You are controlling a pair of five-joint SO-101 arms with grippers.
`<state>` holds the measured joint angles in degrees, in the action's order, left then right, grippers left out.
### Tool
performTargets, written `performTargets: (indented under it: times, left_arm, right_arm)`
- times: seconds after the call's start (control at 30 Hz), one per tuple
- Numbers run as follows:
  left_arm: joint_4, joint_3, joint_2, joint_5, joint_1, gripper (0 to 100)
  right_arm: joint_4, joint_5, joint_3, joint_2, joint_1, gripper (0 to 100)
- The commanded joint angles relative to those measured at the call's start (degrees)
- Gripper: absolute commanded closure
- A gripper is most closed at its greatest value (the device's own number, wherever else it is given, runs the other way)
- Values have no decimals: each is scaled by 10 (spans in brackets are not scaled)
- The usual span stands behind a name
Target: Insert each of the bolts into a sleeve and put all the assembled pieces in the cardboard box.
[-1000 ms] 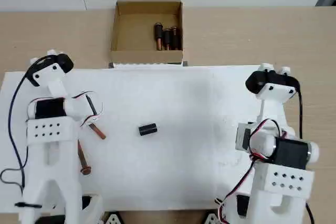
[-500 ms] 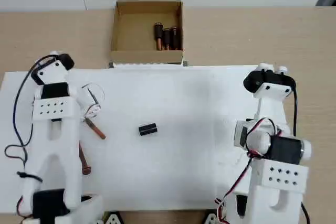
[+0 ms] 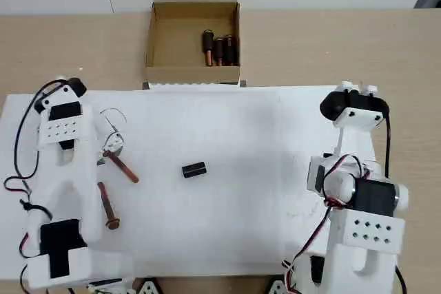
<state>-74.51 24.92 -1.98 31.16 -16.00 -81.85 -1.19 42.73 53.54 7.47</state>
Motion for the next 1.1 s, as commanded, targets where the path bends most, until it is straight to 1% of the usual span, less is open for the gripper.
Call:
performTargets:
  times: [0.0, 0.33, 0.57, 0.93, 1.0, 1.07]
  left_arm:
    - [17, -21, -2, -2, -1, 896]
    - [50, -18, -1, -2, 0, 896]
    - [58, 19, -1, -2, 0, 896]
    - [128, 77, -1, -2, 0, 897]
    - [144, 93, -1, -2, 0, 923]
    - [155, 104, -1, -2, 0, 969]
  right_arm:
    - [13, 1, -4, 10, 1, 991]
    - [13, 1, -4, 10, 0, 991]
    - [13, 1, -4, 10, 0, 991]
    - [6, 0, -4, 10, 0, 991]
    - [7, 0, -4, 10, 0, 991]
    - [7, 0, -4, 10, 0, 991]
